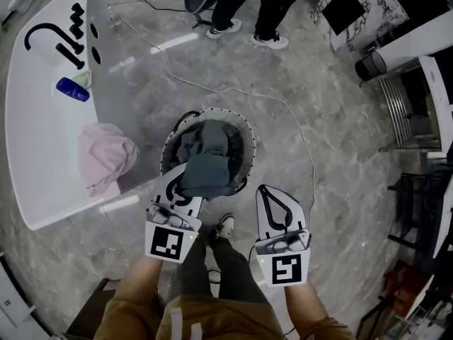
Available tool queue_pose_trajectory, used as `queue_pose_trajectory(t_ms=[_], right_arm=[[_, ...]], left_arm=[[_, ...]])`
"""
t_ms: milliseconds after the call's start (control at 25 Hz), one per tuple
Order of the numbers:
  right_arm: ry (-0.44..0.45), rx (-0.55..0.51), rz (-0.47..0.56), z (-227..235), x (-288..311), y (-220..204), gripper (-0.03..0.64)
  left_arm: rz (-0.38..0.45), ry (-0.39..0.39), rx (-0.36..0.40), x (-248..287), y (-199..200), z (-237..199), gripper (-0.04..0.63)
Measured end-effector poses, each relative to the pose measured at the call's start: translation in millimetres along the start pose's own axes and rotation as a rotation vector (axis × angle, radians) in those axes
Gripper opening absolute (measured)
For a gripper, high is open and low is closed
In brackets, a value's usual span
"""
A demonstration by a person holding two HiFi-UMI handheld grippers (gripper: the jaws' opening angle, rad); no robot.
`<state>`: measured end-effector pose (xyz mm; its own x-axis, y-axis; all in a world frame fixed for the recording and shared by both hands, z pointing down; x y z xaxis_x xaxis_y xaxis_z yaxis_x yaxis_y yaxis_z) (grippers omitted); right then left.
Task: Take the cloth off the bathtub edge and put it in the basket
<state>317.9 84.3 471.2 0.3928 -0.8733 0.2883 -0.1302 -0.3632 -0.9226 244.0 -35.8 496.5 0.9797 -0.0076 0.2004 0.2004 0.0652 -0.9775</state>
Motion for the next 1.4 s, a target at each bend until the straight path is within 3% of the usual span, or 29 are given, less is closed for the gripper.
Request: queue_pose_trajectory(t_ms=[280,440,640,720,840,960,1280,1400], right_arm=[[0.048,0.022,-0.020,-42.8,54.9,-109.6,0.006],[0.037,0.036,-0.058,-55.9,71.0,-164.1,0.006],[0.012,0.049,-0.055,-55.3,78.5,-201.8,0.006],[0.005,0.055,-0.064,-56.3,84.2,-215.4,0.006],[-0.006,0.083,-0.053,-58.9,93.2,-226.0,0.006],[-0.007,0.090,-0.051,-60.1,99.2,-232.2,0.006],[-0.011,0.087,-0.050,-56.3,94.6,-227.2,0.006],[-0.017,0.089,-0.053,-54.1,88.3,-226.2,0.006]], left_arm=[[-0.076,0.036,-0.049,30.2,-143.6,3.9,0.066],[-0.196,0.055,-0.089,44.1,-224.5,5.7,0.069],[-0.317,0.056,-0.104,52.2,-293.2,12.7,0.090],[-0.330,0.045,-0.095,56.9,-308.5,11.2,0.116],[-0.344,0.022,-0.052,61.8,-322.9,12.3,0.233],[-0.350,0.014,-0.035,63.4,-330.4,13.1,0.270],[-0.345,0.033,-0.052,54.7,-325.9,14.4,0.276],[-0.367,0.003,-0.050,51.4,-323.6,22.4,0.285]])
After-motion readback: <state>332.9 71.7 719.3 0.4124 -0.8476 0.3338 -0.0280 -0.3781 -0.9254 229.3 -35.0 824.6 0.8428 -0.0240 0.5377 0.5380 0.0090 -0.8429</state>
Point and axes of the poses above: the fingertips, and each gripper's own axes: x forward along the fingers, z to its right, y out of its top, the point moved 3 cm from there along -x, backward along the fingers, and after that the axes turned 10 degrees about -y, right-handed, at the moved point
